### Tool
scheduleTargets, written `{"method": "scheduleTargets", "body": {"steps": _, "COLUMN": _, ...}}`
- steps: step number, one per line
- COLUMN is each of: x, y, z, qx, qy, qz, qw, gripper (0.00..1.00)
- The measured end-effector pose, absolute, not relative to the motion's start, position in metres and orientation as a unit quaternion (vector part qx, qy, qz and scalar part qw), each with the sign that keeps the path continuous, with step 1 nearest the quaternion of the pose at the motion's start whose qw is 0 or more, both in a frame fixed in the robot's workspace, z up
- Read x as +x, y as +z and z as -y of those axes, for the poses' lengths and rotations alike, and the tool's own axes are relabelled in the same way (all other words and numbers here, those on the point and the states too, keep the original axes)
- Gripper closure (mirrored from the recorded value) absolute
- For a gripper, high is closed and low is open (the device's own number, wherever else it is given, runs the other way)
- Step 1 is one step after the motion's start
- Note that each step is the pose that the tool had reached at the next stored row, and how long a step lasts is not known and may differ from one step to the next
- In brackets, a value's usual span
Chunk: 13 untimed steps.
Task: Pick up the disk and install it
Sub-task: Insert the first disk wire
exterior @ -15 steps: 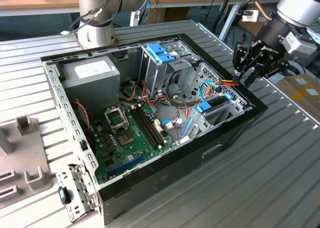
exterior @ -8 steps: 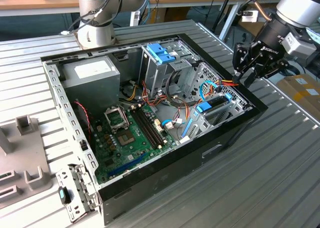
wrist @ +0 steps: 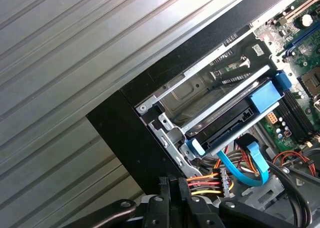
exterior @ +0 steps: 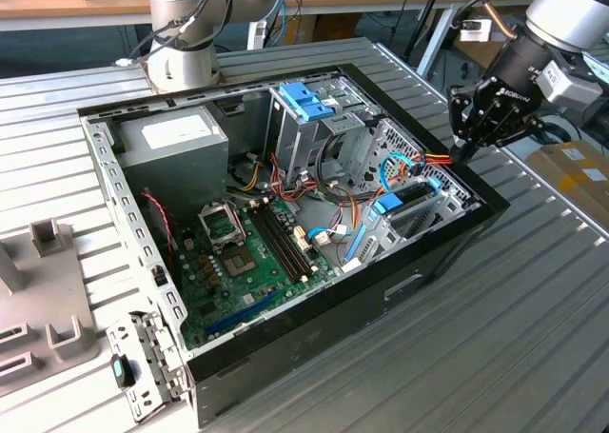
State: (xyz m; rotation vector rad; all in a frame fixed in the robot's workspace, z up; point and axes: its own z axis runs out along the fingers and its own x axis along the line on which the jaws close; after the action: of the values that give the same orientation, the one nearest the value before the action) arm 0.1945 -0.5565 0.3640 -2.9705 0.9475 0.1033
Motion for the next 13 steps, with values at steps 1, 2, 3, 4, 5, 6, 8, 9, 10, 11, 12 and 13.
{"method": "scheduleTargets", "body": {"steps": 1, "x": 0.1945, "y": 0.3639, "z": 0.5565, "qx": -0.952, "qy": 0.033, "qz": -0.304, "qw": 0.011, "gripper": 0.82}}
{"method": "scheduleTargets", "body": {"steps": 2, "x": 0.1945, "y": 0.3638, "z": 0.5566, "qx": -0.952, "qy": 0.033, "qz": -0.304, "qw": 0.011, "gripper": 0.82}}
{"method": "scheduleTargets", "body": {"steps": 3, "x": 0.1945, "y": 0.3638, "z": 0.5566, "qx": -0.952, "qy": 0.033, "qz": -0.304, "qw": 0.011, "gripper": 0.82}}
{"method": "scheduleTargets", "body": {"steps": 4, "x": 0.1945, "y": 0.3637, "z": 0.5565, "qx": -0.952, "qy": 0.033, "qz": -0.304, "qw": 0.011, "gripper": 0.82}}
{"method": "scheduleTargets", "body": {"steps": 5, "x": 0.1945, "y": 0.3637, "z": 0.5566, "qx": -0.952, "qy": 0.033, "qz": -0.304, "qw": 0.011, "gripper": 0.82}}
{"method": "scheduleTargets", "body": {"steps": 6, "x": 0.1945, "y": 0.3636, "z": 0.5566, "qx": -0.952, "qy": 0.033, "qz": -0.304, "qw": 0.011, "gripper": 0.82}}
{"method": "scheduleTargets", "body": {"steps": 8, "x": 0.1945, "y": 0.3636, "z": 0.5566, "qx": -0.952, "qy": 0.033, "qz": -0.304, "qw": 0.011, "gripper": 0.82}}
{"method": "scheduleTargets", "body": {"steps": 9, "x": 0.1945, "y": 0.3635, "z": 0.5566, "qx": -0.952, "qy": 0.033, "qz": -0.304, "qw": 0.011, "gripper": 0.82}}
{"method": "scheduleTargets", "body": {"steps": 10, "x": 0.1946, "y": 0.3635, "z": 0.5566, "qx": -0.952, "qy": 0.033, "qz": -0.304, "qw": 0.011, "gripper": 0.82}}
{"method": "scheduleTargets", "body": {"steps": 11, "x": 0.1945, "y": 0.3636, "z": 0.5566, "qx": -0.952, "qy": 0.033, "qz": -0.304, "qw": 0.011, "gripper": 0.82}}
{"method": "scheduleTargets", "body": {"steps": 12, "x": 0.1945, "y": 0.3639, "z": 0.5566, "qx": -0.952, "qy": 0.033, "qz": -0.304, "qw": 0.011, "gripper": 0.82}}
{"method": "scheduleTargets", "body": {"steps": 13, "x": 0.1945, "y": 0.3644, "z": 0.5566, "qx": -0.952, "qy": 0.033, "qz": -0.304, "qw": 0.011, "gripper": 0.82}}
